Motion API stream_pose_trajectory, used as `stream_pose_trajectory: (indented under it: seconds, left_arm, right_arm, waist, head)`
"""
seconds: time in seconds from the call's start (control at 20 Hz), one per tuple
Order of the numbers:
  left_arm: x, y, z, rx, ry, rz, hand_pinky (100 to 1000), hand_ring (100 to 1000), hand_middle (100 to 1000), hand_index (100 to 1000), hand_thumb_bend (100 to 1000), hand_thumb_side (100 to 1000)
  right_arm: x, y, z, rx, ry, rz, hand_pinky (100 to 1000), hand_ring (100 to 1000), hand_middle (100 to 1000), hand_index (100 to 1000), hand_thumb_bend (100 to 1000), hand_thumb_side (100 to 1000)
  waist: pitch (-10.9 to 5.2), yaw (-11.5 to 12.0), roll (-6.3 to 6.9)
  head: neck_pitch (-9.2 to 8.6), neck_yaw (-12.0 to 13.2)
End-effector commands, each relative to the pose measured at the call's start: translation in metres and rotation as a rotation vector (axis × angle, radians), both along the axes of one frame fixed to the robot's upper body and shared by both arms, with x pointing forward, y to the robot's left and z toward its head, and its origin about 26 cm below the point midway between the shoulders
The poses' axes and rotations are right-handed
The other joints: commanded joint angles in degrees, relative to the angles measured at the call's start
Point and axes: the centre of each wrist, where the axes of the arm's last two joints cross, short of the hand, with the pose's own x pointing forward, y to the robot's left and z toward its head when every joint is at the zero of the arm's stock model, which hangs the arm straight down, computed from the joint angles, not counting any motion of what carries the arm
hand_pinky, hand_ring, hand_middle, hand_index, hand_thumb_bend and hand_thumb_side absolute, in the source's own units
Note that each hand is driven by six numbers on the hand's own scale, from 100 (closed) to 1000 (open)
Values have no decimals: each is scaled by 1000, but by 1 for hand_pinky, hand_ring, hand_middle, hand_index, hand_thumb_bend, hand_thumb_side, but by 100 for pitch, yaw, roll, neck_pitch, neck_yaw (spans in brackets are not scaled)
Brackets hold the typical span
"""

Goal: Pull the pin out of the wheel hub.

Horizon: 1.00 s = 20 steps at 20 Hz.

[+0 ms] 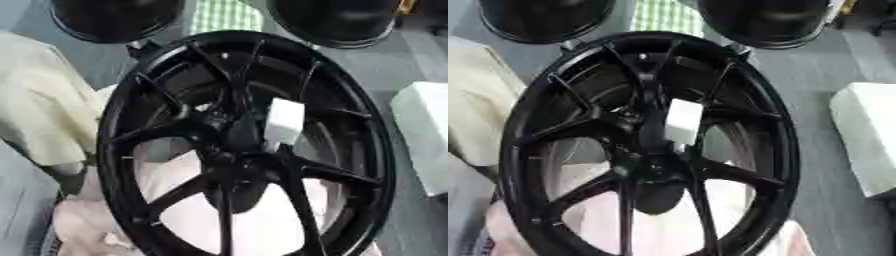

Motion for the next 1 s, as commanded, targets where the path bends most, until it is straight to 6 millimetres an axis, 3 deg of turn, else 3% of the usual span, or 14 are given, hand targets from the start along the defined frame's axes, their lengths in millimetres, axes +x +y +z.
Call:
stream_pose_trajectory:
  seconds: [0.05,0.25,0.45,0.75,1.0]
  left_arm:
    - [-4,-1,10,23,-30,-8,526,619,541,640,154,729]
    - [-4,0,11,20,-34,-10,527,620,542,641,156,723]
    - [-6,5,10,33,-30,10,526,620,542,641,155,725]
    - [-10,14,5,73,3,61,524,620,542,640,155,727]
    - [-11,18,7,107,9,80,524,621,542,641,149,717]
  right_arm:
    - [-6,0,9,-30,-29,4,696,595,617,679,404,100]
    - [-6,0,10,-45,-15,10,706,614,632,690,407,100]
    - [-8,-6,13,-135,40,28,726,649,669,714,412,100]
    - [-5,-46,41,-583,121,67,757,687,715,743,440,194]
    - [-9,-86,78,-989,173,76,784,712,722,764,442,282]
  waist:
    - [-125,37,3]
    - [-123,75,-40]
    - [-172,-1,-122]
    - [-324,-225,-332]
    - [-381,-309,-394]
  head:
    - [-34,-48]
    - [10,-123]
    - [154,-29]
    - [378,291]
    - [460,391]
